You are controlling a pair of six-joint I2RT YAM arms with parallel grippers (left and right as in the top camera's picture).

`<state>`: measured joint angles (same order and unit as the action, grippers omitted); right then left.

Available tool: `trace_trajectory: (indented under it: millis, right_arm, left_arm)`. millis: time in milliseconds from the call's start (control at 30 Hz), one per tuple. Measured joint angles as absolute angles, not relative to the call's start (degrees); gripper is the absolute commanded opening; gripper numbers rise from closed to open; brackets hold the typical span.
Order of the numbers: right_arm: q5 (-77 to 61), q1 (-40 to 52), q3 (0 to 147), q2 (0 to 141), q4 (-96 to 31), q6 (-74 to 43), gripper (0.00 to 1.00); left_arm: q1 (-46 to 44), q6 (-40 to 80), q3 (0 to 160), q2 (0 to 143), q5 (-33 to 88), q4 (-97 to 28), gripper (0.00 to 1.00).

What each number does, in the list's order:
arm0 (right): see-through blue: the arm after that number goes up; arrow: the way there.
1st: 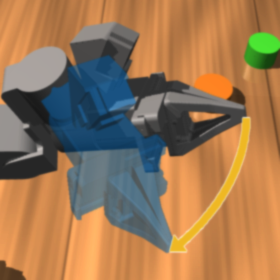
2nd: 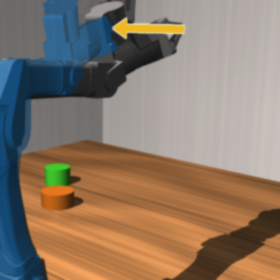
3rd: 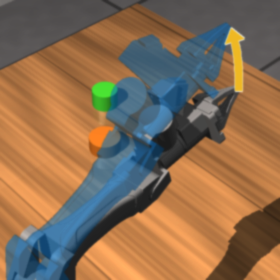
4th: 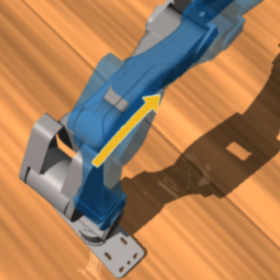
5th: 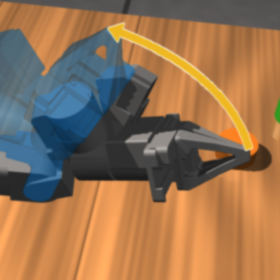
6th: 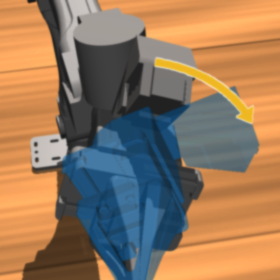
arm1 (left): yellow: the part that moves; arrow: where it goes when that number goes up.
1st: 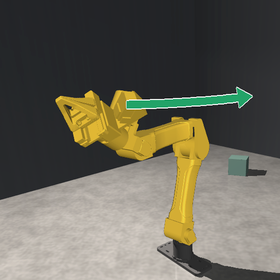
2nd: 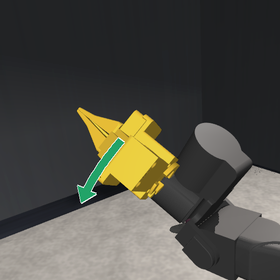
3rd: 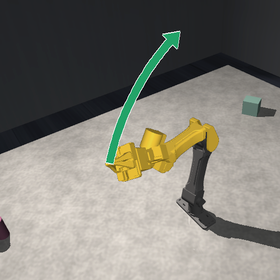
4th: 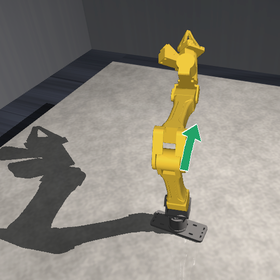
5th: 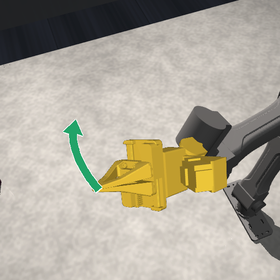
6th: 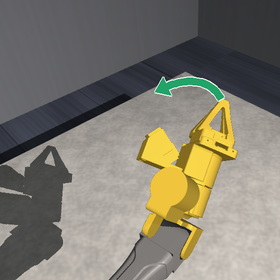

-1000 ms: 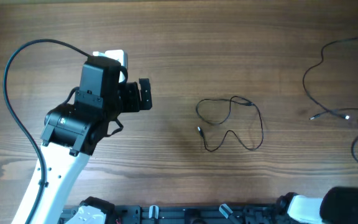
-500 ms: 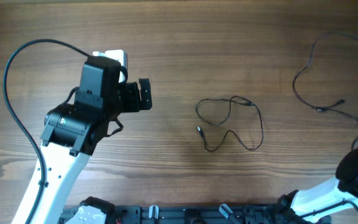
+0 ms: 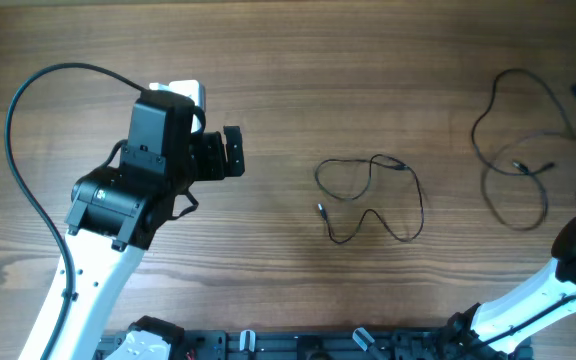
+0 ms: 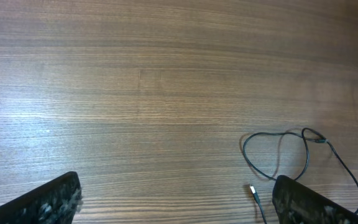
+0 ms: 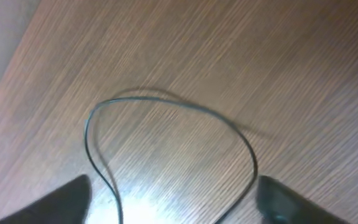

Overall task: Untangle cables
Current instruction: 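Lay the second cable on the right side of the table and release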

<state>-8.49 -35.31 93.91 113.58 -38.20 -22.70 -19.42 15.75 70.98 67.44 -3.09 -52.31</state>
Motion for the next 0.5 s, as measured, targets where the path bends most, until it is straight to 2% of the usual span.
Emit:
trace_trajectory:
  millis: [300, 500]
  right_arm:
    - [-23.00, -35.31, 93.91, 113.56, -44.97, -11.81, 0.99]
    - [-25.93, -34.04, 93.89, 109.01, -50.28, -1.98, 0.99]
  left_arm:
    - [-19.42, 15.75, 70.98, 67.44, -3.11, -52.31, 1.00]
    - [-19.42, 15.75, 70.98, 67.44, -3.11, -52.31, 1.00]
